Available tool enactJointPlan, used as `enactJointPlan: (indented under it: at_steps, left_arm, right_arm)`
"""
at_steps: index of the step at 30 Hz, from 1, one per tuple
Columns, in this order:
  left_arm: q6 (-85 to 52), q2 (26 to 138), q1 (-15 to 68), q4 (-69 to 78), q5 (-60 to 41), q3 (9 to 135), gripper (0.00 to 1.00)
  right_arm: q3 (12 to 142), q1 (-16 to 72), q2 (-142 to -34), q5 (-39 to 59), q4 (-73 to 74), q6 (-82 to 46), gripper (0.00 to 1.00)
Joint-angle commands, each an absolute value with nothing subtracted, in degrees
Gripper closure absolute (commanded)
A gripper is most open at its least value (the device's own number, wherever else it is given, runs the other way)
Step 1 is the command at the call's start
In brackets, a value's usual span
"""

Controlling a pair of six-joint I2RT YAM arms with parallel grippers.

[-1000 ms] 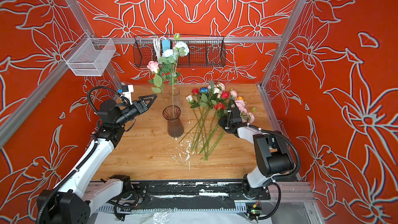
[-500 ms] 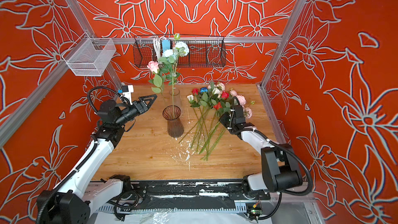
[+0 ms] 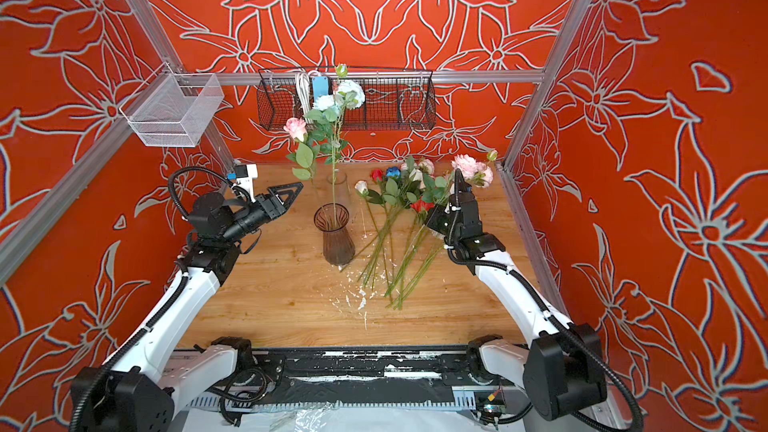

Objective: Arrange the flowers into the vase
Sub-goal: 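Lift the pink spray rose high with the right gripper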

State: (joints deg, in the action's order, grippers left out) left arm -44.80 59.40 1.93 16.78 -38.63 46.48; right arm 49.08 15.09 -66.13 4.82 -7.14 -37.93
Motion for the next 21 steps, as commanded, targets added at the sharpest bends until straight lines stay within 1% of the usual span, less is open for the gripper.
enactJointPlan:
  at_steps: [1, 6, 10, 12, 14, 16, 21]
  left_arm:
    - [-44.12, 58.37, 1.95, 17.32, -38.67, 48.34, 0.01]
    - [-43.64, 57.97, 2.02, 16.52, -37.87, 48.44, 0.01]
    - [-42.51, 57.04, 1.96, 15.21, -35.54, 48.19, 0.01]
    - [-41.94, 55.16, 1.93, 14.45, -33.45, 47.97, 0.01]
    - [-40.55, 54.19, 1.80, 13.07, -30.28, 47.62, 0.01]
    - [-40.03, 53.39, 1.23, 10.76, -26.35, 47.41, 0.01]
    - [-41.66, 50.91, -1.42, 8.17, -17.98, 46.13, 0.00]
  right_arm:
    - [53.38, 16.73, -63.12, -0.09, -9.57, -32.46, 0.94]
    - [58.53, 17.84, -61.45, -0.87, -11.09, -30.33, 0.94]
    - [62.98, 21.00, -60.73, -1.66, -10.22, -27.95, 0.94]
    - [64.92, 23.39, -60.81, -1.34, -7.69, -26.02, 0.94]
    - [68.38, 26.73, -62.02, -3.01, -7.15, -24.17, 0.95]
    - [72.05, 29.43, -64.13, -1.46, -5.69, -21.51, 0.95]
    - [80.43, 34.69, -69.68, -2.14, -2.02, -19.95, 0.95]
